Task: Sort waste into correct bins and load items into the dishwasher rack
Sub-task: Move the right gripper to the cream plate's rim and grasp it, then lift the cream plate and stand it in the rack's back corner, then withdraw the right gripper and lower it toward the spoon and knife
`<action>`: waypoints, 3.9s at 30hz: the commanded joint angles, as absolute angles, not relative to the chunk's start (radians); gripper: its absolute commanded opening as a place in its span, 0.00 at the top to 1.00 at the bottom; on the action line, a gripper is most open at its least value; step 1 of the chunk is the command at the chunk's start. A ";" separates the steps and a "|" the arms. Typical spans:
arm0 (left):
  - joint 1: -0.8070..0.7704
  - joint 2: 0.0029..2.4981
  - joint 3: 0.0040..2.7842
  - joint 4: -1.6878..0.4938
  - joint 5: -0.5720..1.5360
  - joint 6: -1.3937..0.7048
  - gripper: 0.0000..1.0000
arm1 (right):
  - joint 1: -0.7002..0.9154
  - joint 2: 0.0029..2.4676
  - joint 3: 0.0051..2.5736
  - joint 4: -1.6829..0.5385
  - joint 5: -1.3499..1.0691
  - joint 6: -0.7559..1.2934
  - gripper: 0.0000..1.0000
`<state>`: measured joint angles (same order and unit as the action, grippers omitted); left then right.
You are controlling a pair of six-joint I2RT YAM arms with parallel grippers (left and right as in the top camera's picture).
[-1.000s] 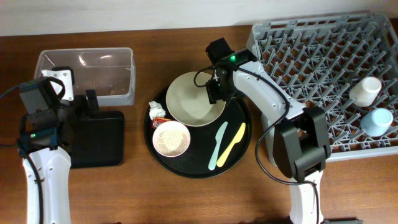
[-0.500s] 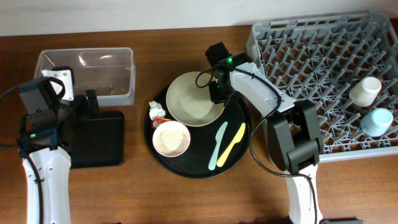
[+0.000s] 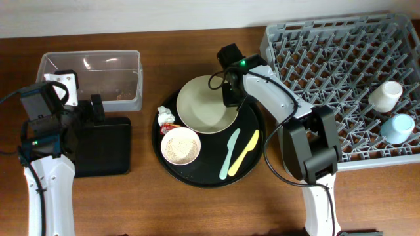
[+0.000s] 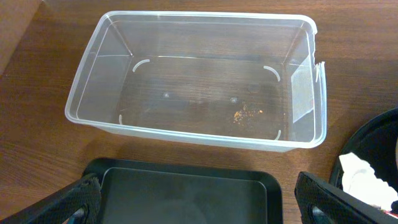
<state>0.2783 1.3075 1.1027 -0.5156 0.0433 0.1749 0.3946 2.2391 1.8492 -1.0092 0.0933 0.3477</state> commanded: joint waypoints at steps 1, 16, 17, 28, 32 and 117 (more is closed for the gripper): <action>0.283 1.308 1.125 -0.514 0.037 0.162 0.00 | 0.369 2.161 1.851 -1.012 0.170 0.321 0.96; 0.283 1.308 1.125 -0.514 0.037 0.162 0.01 | 0.372 1.824 1.880 -1.009 0.345 0.053 0.96; 0.283 1.308 1.125 -0.514 0.037 0.162 0.01 | 0.371 1.814 1.880 -1.012 0.410 0.039 0.96; 0.283 1.308 1.125 -0.514 0.037 0.162 0.01 | 0.259 1.792 1.880 -0.964 0.843 -0.015 0.96; 0.283 1.308 1.125 -0.514 0.037 0.162 0.01 | 0.155 1.792 1.880 -0.888 0.843 -0.057 0.96; 0.283 1.308 1.125 -0.514 0.037 0.162 0.01 | -0.020 2.128 1.880 -0.266 0.904 -0.514 0.02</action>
